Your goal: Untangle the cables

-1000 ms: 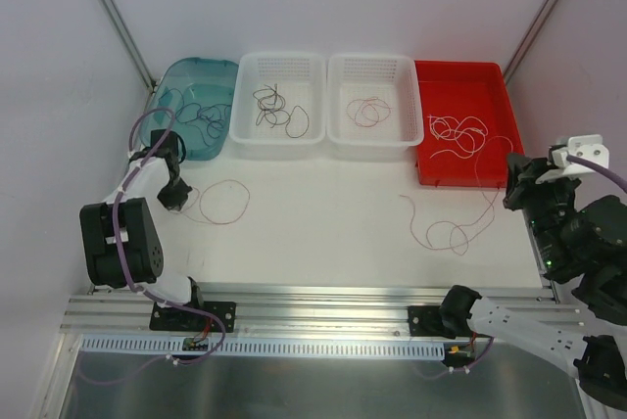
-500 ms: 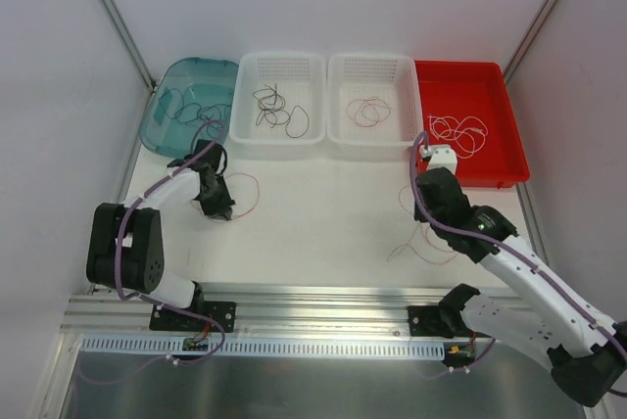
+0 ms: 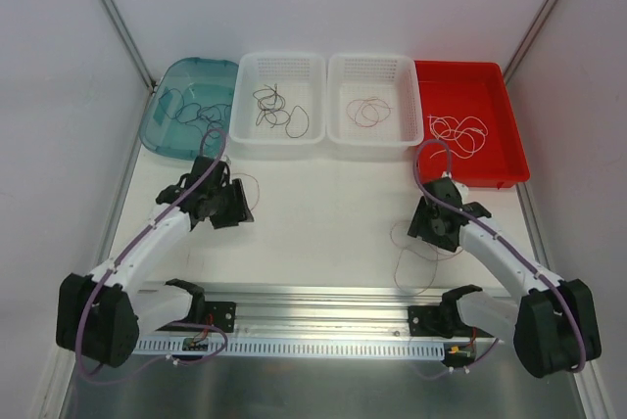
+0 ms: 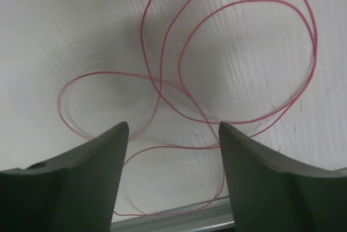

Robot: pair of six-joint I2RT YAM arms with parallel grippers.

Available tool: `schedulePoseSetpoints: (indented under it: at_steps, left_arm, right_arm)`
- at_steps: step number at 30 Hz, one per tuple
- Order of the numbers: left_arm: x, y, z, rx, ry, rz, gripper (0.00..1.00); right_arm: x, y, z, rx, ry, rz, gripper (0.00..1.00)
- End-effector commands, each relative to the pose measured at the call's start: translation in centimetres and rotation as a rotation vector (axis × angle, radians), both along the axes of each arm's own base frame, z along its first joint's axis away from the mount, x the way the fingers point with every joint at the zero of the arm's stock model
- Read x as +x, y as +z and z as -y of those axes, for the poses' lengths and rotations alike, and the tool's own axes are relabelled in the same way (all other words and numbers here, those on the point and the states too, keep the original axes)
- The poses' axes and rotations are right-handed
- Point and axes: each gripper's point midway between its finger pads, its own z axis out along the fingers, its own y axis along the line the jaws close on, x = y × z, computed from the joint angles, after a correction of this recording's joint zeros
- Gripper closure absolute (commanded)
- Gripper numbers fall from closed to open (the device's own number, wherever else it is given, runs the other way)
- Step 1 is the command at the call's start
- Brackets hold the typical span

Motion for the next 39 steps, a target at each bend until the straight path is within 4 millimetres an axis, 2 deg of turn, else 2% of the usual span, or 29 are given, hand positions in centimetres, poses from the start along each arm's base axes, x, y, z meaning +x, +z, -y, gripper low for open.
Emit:
schedulePoseSetpoints:
  at_steps: [1,2,5,6,14,17,20,21,23,24,26,27,31,35,36,38,39]
  left_arm:
    - [0.1,2.6,-0.2,-0.014,-0.033,0.126,0.52]
    - [0.2,3.2,-0.3,-0.007,-0.048,0.157,0.44]
    - [0.4,4.6,-1.0,0.029,-0.076,0.251,0.36]
    - [0.5,5.4,-1.4,0.042,-0.079,0.294,0.35]
    - [0.4,7.0,-3.8,0.151,-0.076,0.446,0.30]
    - [0.6,7.6,-4.8,0.182,-0.024,0.498,0.30]
    - [0.8,8.5,-6.1,0.216,0.041,0.559,0.29]
    - [0.8,9.0,-6.5,0.224,0.063,0.585,0.29]
    - [0.9,9.5,-7.5,0.255,0.115,0.614,0.29]
    - [0.8,9.8,-7.9,0.259,0.133,0.633,0.28]
    - [0.7,10.2,-8.4,0.267,0.165,0.651,0.28]
    - [0.6,10.4,-8.6,0.270,0.178,0.663,0.28]
    - [0.6,10.6,-8.8,0.272,0.188,0.680,0.28]
    - [0.6,10.5,-8.8,0.274,0.186,0.674,0.28]
    - [0.6,10.5,-8.7,0.274,0.185,0.674,0.28]
    - [0.6,10.5,-8.7,0.274,0.184,0.673,0.28]
    - [0.6,10.5,-8.7,0.274,0.184,0.673,0.28]
  right_arm:
    - [1.0,-0.7,-0.6,0.054,-0.044,0.007,0.25]
    - [1.1,-1.1,-0.7,0.055,-0.041,-0.010,0.22]
    - [1.6,-1.3,-0.2,0.042,-0.054,-0.017,0.15]
    - [1.6,-1.5,-0.1,0.040,-0.055,-0.028,0.15]
    - [2.1,-2.7,-0.7,0.058,-0.023,-0.099,0.17]
    - [2.0,-3.3,-1.2,0.079,-0.013,-0.126,0.26]
    - [1.8,-3.7,-1.6,0.101,-0.003,-0.147,0.48]
    - [1.8,-3.8,-1.7,0.106,-0.001,-0.146,0.61]
    - [1.6,-3.9,-2.0,0.123,0.010,-0.154,0.74]
    - [1.6,-3.9,-2.1,0.122,0.024,-0.154,0.86]
    - [1.7,-3.6,-2.9,0.160,0.054,-0.143,0.97]
    - [1.7,-3.4,-3.1,0.164,0.079,-0.137,0.99]
    - [2.3,-1.1,-4.5,0.182,0.162,-0.077,0.99]
    - [3.1,3.4,-6.1,0.180,0.265,0.013,0.99]
    - [4.3,6.2,-6.5,0.188,0.280,0.089,0.99]
    - [4.5,8.7,-6.2,0.163,0.306,0.124,0.99]
    - [5.5,11.4,-6.5,0.169,0.315,0.186,0.99]
